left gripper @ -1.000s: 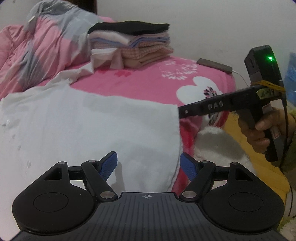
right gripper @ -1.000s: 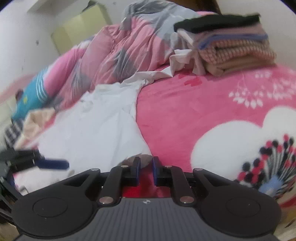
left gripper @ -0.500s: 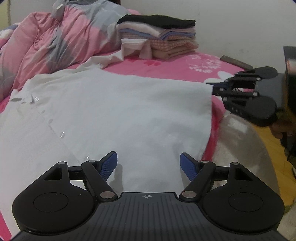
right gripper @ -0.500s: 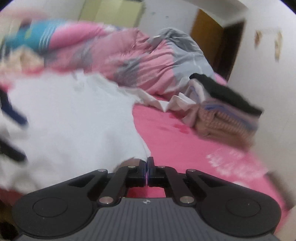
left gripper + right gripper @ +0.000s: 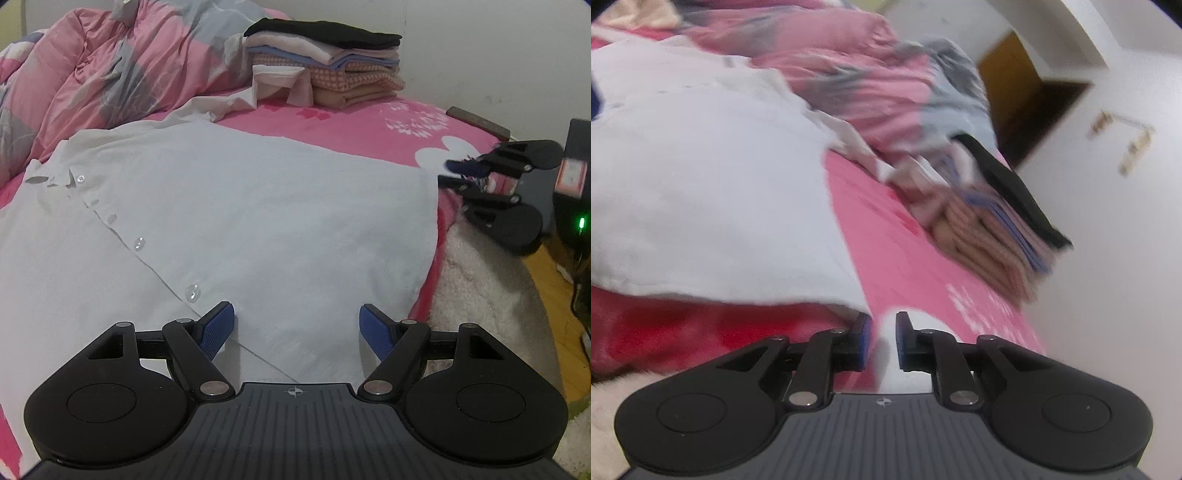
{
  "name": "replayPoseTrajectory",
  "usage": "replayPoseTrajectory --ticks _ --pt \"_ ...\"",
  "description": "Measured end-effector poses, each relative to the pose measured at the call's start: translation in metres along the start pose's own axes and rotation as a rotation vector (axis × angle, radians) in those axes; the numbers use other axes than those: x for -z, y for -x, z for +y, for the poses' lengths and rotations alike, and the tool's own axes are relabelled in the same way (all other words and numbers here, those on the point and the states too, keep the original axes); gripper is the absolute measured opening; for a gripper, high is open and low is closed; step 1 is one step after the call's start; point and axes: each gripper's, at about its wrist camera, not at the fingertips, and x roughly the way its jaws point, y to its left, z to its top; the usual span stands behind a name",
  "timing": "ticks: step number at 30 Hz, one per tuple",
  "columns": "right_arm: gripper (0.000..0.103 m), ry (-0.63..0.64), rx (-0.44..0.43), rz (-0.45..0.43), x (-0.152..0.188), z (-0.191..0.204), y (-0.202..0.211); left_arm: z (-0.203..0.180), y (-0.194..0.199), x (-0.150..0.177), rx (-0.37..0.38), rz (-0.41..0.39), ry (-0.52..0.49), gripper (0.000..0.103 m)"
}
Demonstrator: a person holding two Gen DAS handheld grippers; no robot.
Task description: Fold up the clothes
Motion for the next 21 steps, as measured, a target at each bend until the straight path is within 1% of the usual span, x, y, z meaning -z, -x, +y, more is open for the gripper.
replayPoseTrajectory --ticks 3,5,6,9,10,11,13,14,16,18,19,21 --pt "0.016 -0.112 -0.008 0.046 0.008 -0.027 -0.001 0.001 0.001 0.002 0.0 0.0 0.0 0.075" --pt "0.016 -0.229 -0.043 0.064 0.012 -0.049 0.0 0.002 0.002 0.003 -0.003 0.0 0.0 0.075" --pt "0.017 -0.318 -0.087 0.057 0.013 -0.061 0.001 0.003 0.003 0.003 -0.005 -0.003 -0.001 0.075" --pt "0.017 -0.608 -0.268 0.005 0.012 -0.097 0.003 0.005 0.007 0.003 -0.016 -0.016 0.004 0.075" --pt "0.017 -0.673 -0.332 -0.024 0.009 -0.103 0.002 0.006 0.009 0.004 -0.02 -0.021 0.008 0.075" --pt "0.017 -0.709 -0.385 -0.048 0.006 -0.104 0.0 0.007 0.01 0.004 -0.024 -0.024 0.011 0.075" --pt "0.016 -0.706 -0.469 -0.068 -0.003 -0.098 -0.007 0.008 0.015 0.006 -0.035 -0.03 0.012 0.075" --pt "0.016 -0.696 -0.509 -0.062 -0.006 -0.093 -0.013 0.008 0.018 0.007 -0.041 -0.033 0.013 0.075" --pt "0.016 -0.679 -0.569 -0.008 -0.005 -0.081 -0.028 0.011 0.024 0.011 -0.052 -0.041 0.014 0.075" --pt "0.014 -0.688 -0.582 0.081 0.002 -0.073 -0.044 0.017 0.032 0.015 -0.061 -0.041 0.033 0.075" --pt "0.014 -0.685 -0.58 0.096 0.001 -0.072 -0.045 0.021 0.037 0.017 -0.064 -0.039 0.047 0.075" --pt "0.015 -0.663 -0.559 0.065 -0.008 -0.078 -0.031 0.028 0.044 0.02 -0.072 -0.042 0.075 0.075"
